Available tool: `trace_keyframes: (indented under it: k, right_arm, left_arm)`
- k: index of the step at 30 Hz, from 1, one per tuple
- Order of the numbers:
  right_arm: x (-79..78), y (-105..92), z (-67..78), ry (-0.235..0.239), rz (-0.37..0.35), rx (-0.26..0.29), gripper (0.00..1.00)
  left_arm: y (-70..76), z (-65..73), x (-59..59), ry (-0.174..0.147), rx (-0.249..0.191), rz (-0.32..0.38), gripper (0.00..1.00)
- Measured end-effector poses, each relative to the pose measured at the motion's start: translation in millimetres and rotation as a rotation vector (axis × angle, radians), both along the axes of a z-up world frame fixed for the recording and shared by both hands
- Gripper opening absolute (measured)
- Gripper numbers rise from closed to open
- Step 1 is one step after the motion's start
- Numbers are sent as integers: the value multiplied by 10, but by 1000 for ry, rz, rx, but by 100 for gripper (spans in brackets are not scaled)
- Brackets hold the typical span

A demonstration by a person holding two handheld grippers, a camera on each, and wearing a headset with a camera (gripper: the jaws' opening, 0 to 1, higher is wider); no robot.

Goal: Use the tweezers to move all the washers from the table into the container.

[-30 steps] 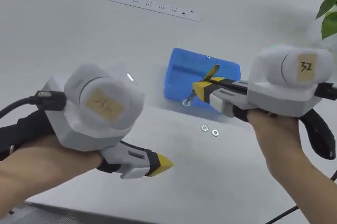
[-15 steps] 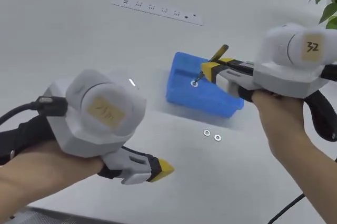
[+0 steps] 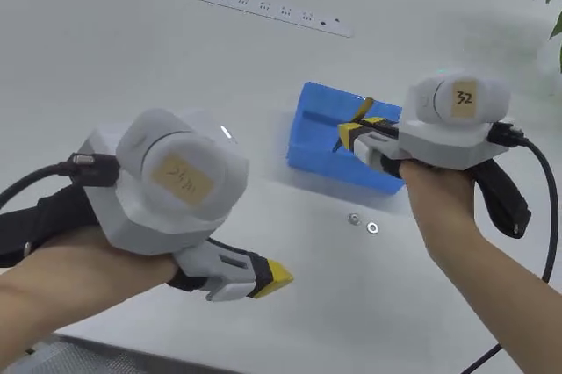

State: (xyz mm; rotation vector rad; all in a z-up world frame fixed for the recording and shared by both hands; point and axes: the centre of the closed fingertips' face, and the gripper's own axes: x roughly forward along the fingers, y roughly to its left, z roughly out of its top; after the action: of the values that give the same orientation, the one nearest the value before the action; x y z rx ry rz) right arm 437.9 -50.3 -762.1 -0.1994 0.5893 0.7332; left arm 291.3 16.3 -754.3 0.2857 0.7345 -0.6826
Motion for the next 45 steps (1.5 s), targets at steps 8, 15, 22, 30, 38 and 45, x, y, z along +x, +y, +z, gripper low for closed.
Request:
trace_keyframes:
  k: [8, 15, 22, 30, 38, 45]
  right_arm:
    - [11, -3, -62, 6, -8, 3, 4]
    - [-27, -14, -69, -8, -1, -6, 4]
    - [-12, -30, -43, -7, -13, -6, 5]
    - [-127, -39, 291, -49, 7, 27, 4]
    - [-322, -159, 545, -111, 40, 3, 4]
    - [-498, -301, 543, -93, 41, -3, 4]
  left_arm:
    - [7, -18, 0, 5, 4, 3, 98]
    - [-14, -17, 2, 3, 6, 1, 97]
    - [-26, 2, -4, -3, 9, -5, 98]
    - [-29, 32, 0, -9, 4, -3, 98]
    - [-39, 34, -4, -9, 8, -10, 98]
    - [-50, 18, -7, -4, 11, -13, 98]
